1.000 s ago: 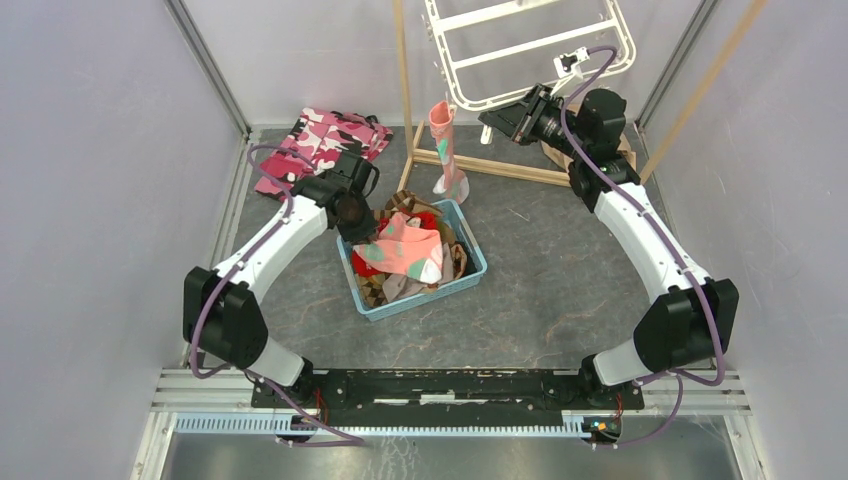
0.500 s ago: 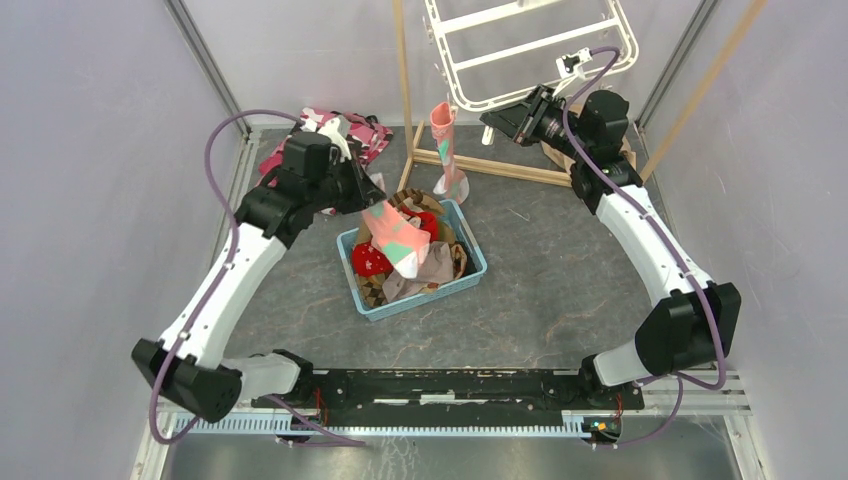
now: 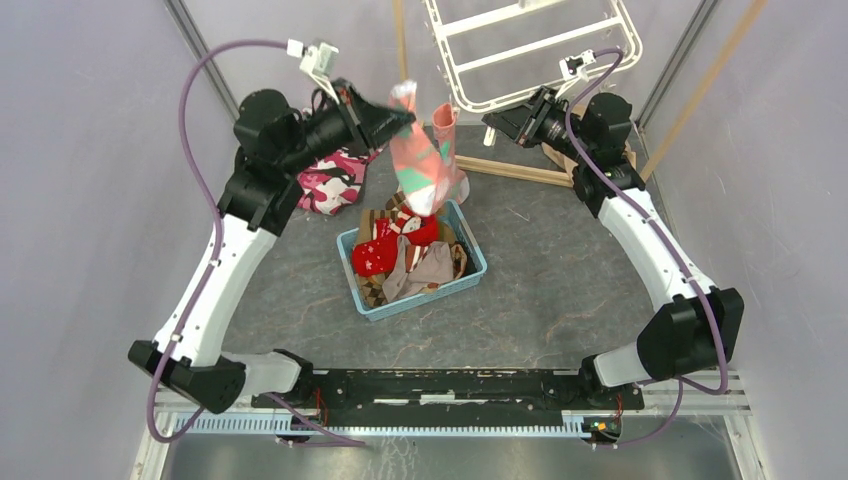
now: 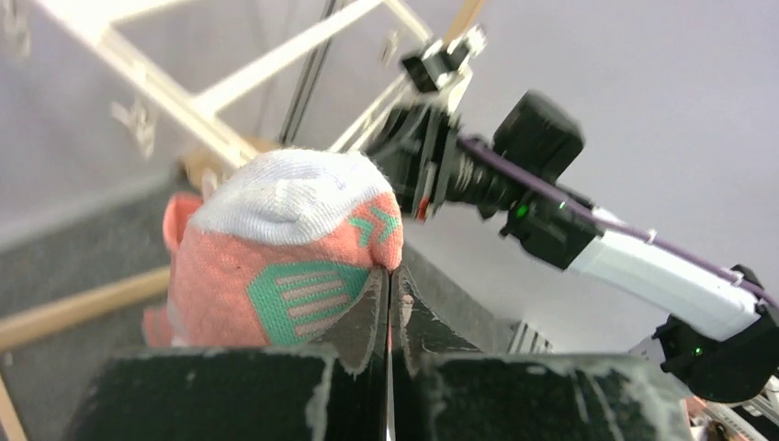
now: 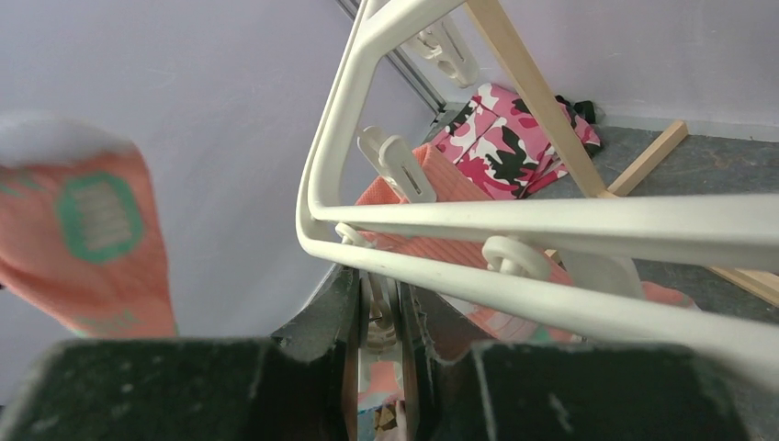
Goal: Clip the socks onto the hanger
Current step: Pick up the sock from the bin.
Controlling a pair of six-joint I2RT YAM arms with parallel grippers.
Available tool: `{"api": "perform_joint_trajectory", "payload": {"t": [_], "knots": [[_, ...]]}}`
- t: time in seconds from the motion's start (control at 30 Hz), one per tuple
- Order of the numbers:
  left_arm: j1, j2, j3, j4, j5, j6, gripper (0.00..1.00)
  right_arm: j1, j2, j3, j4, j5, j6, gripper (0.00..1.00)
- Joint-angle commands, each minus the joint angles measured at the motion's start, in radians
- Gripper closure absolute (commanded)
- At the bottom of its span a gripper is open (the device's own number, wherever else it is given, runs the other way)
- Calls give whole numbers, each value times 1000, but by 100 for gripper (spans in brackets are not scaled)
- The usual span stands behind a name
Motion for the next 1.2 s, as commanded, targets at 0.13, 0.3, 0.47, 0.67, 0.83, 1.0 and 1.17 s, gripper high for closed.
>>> {"api": "perform_joint_trajectory", "payload": {"t": [0.13, 0.3, 0.47, 0.67, 0.83, 1.0, 1.17], "knots": [[-2, 113, 223, 127, 98, -31, 98, -9, -46, -22, -20, 26, -13, 100], [13, -42, -79, 76, 55, -136, 98, -17, -52, -27, -27, 31, -22, 100], [68, -210, -384, -105, -101, -166, 98, -18, -40, -25, -28, 29, -27, 100], [128, -234, -560, -217, -402, -161, 98, -18, -40, -45, -24, 19, -27, 100], [154, -147, -594, -256, -581, -142, 98, -18, -51, -62, -23, 20, -30, 100], [162, -41, -560, -293, -708, -168, 95, -18, -52, -70, -14, 18, -26, 100], [162, 14, -478, -410, -769, -163, 57, -18, -50, -65, -12, 20, -27, 100]]}}
